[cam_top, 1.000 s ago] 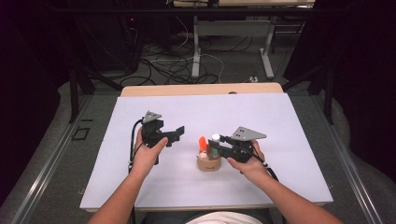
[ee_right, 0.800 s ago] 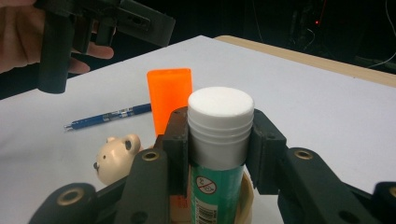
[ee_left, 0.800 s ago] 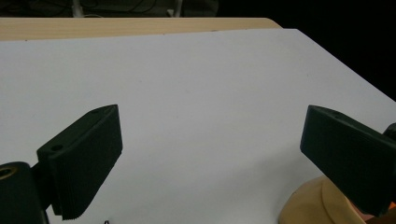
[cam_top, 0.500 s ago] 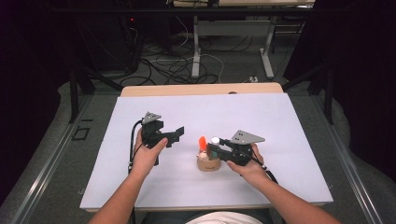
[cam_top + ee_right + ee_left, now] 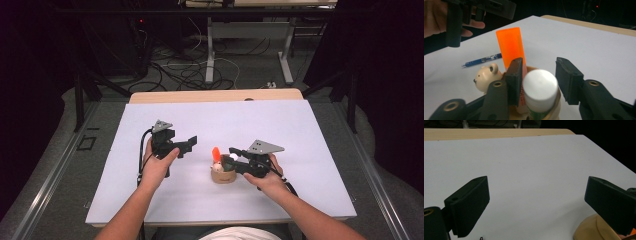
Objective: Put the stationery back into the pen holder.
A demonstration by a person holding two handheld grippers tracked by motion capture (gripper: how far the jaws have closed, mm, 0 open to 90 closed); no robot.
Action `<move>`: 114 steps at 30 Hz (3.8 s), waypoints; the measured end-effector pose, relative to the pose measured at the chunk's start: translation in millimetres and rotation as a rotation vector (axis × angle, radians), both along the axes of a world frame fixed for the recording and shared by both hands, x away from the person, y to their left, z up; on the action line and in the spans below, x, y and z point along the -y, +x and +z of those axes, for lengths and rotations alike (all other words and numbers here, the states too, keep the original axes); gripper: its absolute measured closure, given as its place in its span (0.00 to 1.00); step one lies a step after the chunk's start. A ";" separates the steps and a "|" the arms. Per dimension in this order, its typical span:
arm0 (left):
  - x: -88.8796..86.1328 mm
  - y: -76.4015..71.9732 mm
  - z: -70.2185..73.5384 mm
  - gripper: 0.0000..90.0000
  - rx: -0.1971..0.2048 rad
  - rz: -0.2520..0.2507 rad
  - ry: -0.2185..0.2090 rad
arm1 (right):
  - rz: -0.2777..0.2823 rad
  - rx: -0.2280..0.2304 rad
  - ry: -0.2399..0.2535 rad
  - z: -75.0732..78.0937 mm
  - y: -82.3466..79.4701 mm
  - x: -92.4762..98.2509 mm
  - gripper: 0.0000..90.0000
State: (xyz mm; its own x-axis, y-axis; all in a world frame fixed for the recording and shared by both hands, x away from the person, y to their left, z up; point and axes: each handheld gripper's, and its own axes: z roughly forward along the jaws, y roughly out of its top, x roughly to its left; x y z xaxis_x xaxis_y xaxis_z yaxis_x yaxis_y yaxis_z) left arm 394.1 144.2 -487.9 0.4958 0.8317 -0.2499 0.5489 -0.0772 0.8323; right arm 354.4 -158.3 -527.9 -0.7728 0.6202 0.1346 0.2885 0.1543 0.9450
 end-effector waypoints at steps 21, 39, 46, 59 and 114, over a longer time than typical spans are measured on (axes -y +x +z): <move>-5.2 0.6 -1.2 0.07 -0.012 0.005 0.008 | -0.033 0.000 0.061 15.0 3.0 10.3 0.48; -17.0 0.7 -4.7 0.07 -0.025 0.041 0.032 | -0.162 -0.022 0.046 16.6 21.0 34.2 0.40; -22.0 -0.2 -5.5 0.07 -0.033 0.050 0.042 | -0.259 -0.050 0.040 14.6 29.9 47.9 0.32; -34.2 -2.9 -6.2 0.07 -0.058 0.059 0.042 | -0.403 -0.105 -0.018 13.2 40.0 65.2 0.19; -62.5 -13.0 -38.3 0.69 -0.545 -0.015 0.279 | -0.489 -0.250 -0.057 15.3 50.0 88.5 0.16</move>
